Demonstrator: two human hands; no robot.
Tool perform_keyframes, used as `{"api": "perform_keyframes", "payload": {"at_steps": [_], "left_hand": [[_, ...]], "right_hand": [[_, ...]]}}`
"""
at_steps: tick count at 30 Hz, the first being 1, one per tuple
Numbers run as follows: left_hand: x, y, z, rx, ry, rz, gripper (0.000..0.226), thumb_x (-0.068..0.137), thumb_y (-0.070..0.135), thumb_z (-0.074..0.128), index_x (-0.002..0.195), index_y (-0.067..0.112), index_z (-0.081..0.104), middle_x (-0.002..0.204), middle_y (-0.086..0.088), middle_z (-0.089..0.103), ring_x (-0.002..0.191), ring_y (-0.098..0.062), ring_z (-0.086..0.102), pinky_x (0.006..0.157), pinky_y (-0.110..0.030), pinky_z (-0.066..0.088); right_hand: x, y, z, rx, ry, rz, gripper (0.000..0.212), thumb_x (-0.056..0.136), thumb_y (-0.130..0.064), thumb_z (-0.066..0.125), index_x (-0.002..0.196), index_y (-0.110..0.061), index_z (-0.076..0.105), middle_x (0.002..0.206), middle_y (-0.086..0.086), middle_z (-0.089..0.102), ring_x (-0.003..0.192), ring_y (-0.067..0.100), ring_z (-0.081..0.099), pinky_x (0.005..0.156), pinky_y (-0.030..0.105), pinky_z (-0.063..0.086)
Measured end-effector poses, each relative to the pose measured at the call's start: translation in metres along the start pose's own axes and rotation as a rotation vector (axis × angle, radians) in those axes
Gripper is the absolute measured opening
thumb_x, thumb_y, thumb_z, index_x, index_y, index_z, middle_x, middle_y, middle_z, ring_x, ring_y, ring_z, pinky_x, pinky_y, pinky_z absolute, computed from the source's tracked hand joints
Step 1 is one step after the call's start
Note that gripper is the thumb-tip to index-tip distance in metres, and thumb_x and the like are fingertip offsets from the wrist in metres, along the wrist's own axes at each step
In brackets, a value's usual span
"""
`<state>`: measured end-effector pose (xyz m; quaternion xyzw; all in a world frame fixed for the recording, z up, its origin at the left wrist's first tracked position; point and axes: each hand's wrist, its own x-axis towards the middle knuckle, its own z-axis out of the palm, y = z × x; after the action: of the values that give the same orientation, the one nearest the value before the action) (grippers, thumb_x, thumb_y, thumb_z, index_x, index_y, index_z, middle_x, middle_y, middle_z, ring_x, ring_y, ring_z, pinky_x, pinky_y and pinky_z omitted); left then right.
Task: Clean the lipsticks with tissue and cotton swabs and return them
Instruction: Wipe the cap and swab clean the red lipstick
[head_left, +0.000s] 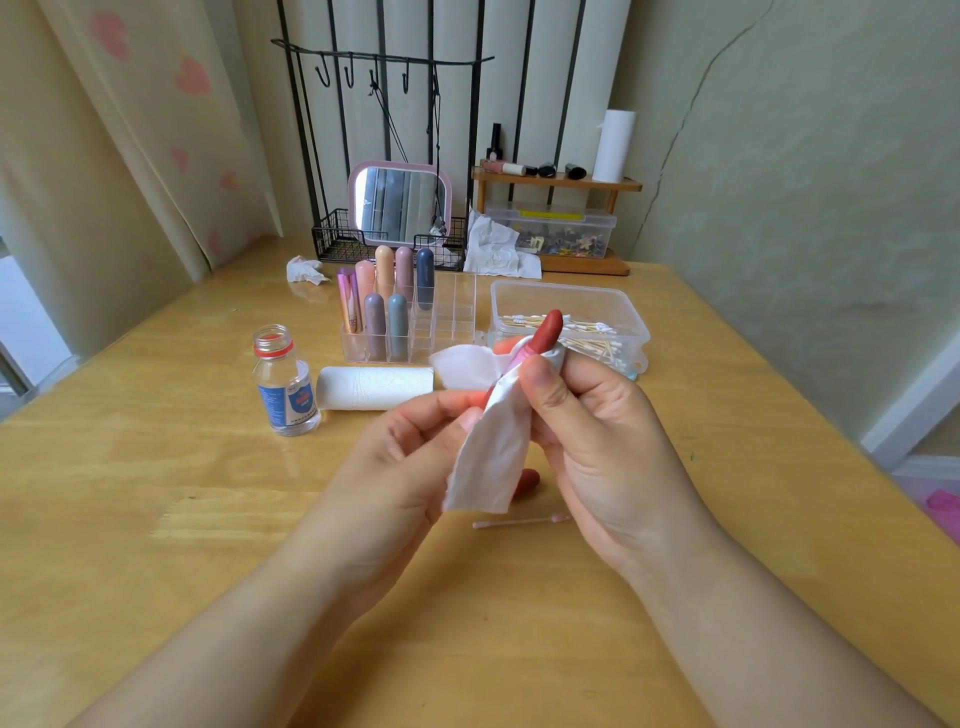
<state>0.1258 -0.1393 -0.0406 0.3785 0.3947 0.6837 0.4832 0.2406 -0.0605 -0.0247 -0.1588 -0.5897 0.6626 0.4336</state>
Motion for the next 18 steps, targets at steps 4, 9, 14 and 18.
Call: {"api": "perform_keyframes", "payload": {"at_steps": [4,9,14,18], "left_hand": [[-0.0009,0.0011,0.0025,-0.001,-0.026,-0.033,0.015,0.085,0.007,0.062,0.09,-0.007,0.065,0.071,-0.007,0.067,0.057,-0.014,0.064,0.053,-0.023,0.052],[-0.0004,0.0062,0.008,0.029,0.03,0.063,0.026,0.062,-0.011,0.065,0.064,0.014,0.072,0.064,0.001,0.067,0.053,-0.005,0.06,0.047,-0.016,0.048],[-0.0031,0.0052,0.007,-0.007,-0.002,-0.018,0.008,0.073,0.003,0.067,0.08,0.004,0.069,0.067,-0.007,0.068,0.053,-0.014,0.064,0.048,-0.023,0.051],[-0.0033,0.007,0.0044,0.083,-0.035,-0.03,0.013,0.081,0.012,0.062,0.082,0.007,0.073,0.068,-0.006,0.067,0.056,-0.012,0.06,0.052,-0.023,0.049]], "right_hand": [[-0.0011,-0.0002,0.0,-0.003,-0.019,-0.001,0.018,0.075,-0.039,0.074,0.085,-0.025,0.076,0.078,-0.008,0.068,0.084,0.012,0.06,0.084,0.03,0.048],[-0.0011,0.0028,0.0025,-0.017,-0.034,-0.032,0.044,0.063,-0.058,0.073,0.092,-0.025,0.075,0.087,-0.001,0.068,0.095,0.021,0.059,0.091,0.036,0.045],[-0.0023,-0.0023,0.0024,0.025,-0.043,0.004,0.029,0.064,-0.046,0.067,0.083,-0.026,0.076,0.077,-0.007,0.067,0.082,0.011,0.06,0.076,0.02,0.049],[-0.0036,-0.0055,0.0043,0.047,-0.039,0.024,0.026,0.064,-0.042,0.065,0.079,-0.024,0.076,0.069,-0.009,0.064,0.072,0.007,0.058,0.069,0.018,0.049]]}}
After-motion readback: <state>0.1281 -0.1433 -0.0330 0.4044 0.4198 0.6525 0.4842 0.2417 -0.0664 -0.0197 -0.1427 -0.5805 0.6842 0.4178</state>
